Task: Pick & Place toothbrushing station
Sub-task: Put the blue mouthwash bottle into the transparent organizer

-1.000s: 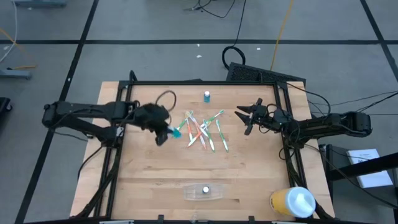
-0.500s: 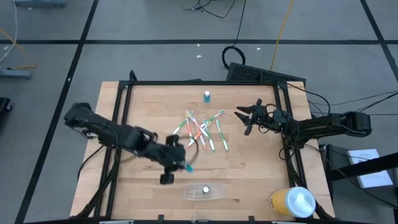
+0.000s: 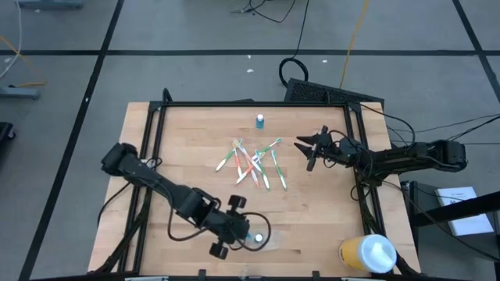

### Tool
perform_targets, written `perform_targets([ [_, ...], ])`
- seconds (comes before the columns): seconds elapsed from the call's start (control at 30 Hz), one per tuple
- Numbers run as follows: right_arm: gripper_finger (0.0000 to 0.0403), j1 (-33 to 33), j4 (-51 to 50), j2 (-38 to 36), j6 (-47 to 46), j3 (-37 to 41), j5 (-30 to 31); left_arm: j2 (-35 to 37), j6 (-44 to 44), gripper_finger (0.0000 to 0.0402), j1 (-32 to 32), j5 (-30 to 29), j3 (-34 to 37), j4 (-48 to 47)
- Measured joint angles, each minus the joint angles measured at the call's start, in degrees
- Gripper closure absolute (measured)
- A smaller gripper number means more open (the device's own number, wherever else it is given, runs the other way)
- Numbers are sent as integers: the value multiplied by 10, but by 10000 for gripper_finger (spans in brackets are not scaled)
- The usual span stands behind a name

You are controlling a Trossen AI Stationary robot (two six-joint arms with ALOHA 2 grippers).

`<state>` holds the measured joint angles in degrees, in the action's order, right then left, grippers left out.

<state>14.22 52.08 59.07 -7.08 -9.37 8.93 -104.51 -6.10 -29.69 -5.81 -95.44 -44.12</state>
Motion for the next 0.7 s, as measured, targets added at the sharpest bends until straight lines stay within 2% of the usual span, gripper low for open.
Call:
perform_targets([
  [0.23,280,0,0,0,-33,0,0,-25,-4,304,9,9,0,20],
  [0.7,280,0,7,0,-34,0,0,-47,-13,304,0,14,0,25],
])
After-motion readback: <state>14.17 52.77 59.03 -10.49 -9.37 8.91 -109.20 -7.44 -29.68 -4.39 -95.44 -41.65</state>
